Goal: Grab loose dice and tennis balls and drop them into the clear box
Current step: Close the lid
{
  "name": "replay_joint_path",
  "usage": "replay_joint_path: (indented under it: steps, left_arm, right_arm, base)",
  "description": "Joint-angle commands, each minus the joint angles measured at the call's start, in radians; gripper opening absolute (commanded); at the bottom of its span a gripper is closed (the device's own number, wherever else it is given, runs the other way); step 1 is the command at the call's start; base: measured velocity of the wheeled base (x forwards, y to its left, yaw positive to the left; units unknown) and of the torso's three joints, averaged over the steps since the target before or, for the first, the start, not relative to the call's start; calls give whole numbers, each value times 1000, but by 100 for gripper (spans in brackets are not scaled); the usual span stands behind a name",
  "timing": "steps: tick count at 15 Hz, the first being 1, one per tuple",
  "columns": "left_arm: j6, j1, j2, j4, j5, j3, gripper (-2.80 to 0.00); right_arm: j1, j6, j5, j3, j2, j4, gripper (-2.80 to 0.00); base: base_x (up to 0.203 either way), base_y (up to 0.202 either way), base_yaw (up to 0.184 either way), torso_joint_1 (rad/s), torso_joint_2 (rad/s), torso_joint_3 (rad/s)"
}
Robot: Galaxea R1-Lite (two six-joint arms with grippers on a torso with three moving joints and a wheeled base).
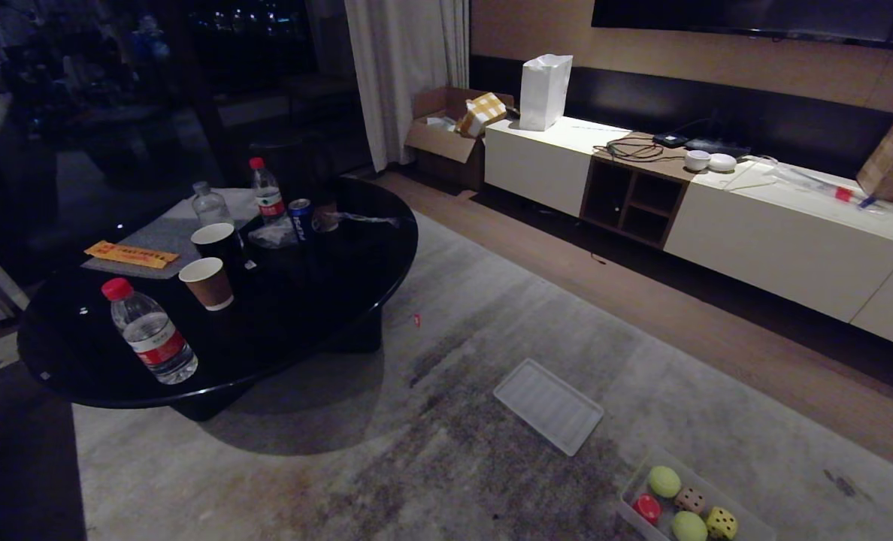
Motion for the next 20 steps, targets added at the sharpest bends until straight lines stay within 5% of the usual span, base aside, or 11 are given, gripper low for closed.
replay_joint_path:
  steps: [1, 10, 20]
  left_arm:
    - [-1, 0, 2, 0, 1, 2, -280]
    - [1, 0, 0, -2, 1, 1, -280]
    - [-2, 0, 0, 0, 2, 2, -280]
  right_arm:
    - [0, 0, 0, 0, 1, 1, -280]
    - [0, 5, 0, 0, 1, 1, -280]
    - [0, 3, -1, 0, 1, 1, -280]
  base:
    - [181, 0, 3, 1, 2, 2]
    - [177, 0, 0, 1, 2, 3]
    - [6, 0, 0, 1, 2, -112]
